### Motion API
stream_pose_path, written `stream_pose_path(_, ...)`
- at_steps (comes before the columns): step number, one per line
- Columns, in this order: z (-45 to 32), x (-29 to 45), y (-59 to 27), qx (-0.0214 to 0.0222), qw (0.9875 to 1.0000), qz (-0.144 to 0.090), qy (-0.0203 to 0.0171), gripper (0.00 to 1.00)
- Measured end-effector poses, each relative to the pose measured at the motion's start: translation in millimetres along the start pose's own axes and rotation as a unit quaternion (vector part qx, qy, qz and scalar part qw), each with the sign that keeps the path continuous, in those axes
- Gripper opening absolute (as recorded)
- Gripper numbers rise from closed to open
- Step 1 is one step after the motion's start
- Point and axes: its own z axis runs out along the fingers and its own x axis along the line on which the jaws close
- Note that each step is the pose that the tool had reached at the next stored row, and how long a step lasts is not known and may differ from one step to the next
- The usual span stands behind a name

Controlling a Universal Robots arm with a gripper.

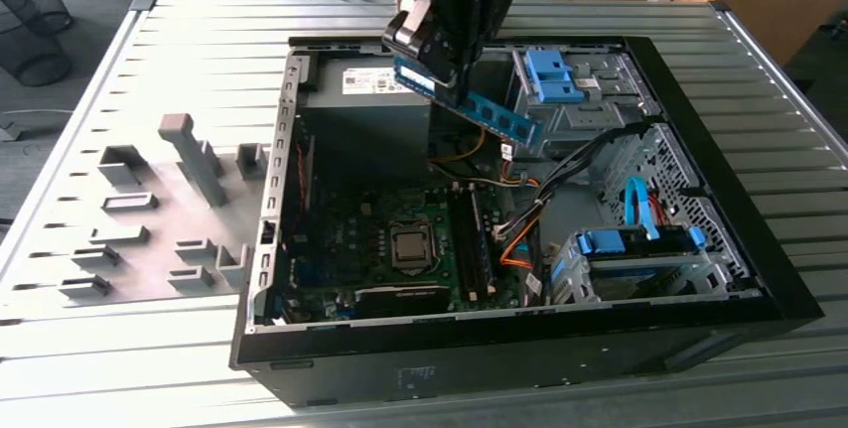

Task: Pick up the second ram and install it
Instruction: 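Insert the second ram into the second slot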

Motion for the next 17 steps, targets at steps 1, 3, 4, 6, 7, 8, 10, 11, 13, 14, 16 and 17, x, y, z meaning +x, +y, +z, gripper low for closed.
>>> stream_pose_path(1,0.1,0.0,0.0,0.0001,1.0000,0.005,-0.0001,0.14)
stream_pose_path(3,0.4,0.0,0.0,0.0004,0.9999,0.015,-0.0001,0.14)
stream_pose_path(4,0.5,0.0,0.0,0.0005,0.9998,0.019,-0.0001,0.14)
stream_pose_path(6,0.7,0.0,0.0,0.0008,0.9996,0.029,-0.0001,0.14)
stream_pose_path(7,0.8,0.0,0.0,0.0009,0.9994,0.034,-0.0001,0.14)
stream_pose_path(8,0.9,0.0,0.0,0.0011,0.9993,0.038,-0.0001,0.14)
stream_pose_path(10,1.1,0.0,0.0,0.0014,0.9988,0.048,-0.0002,0.14)
stream_pose_path(11,1.2,0.0,0.0,0.0015,0.9986,0.053,-0.0002,0.14)
stream_pose_path(13,1.4,0.0,0.0,0.0018,0.9981,0.062,-0.0002,0.14)
stream_pose_path(14,1.5,0.1,0.0,0.0019,0.9977,0.067,-0.0002,0.14)
stream_pose_path(16,1.8,0.1,0.0,0.0022,0.9970,0.077,-0.0003,0.14)
stream_pose_path(17,1.9,0.1,0.0,0.0023,0.9966,0.082,-0.0003,0.14)
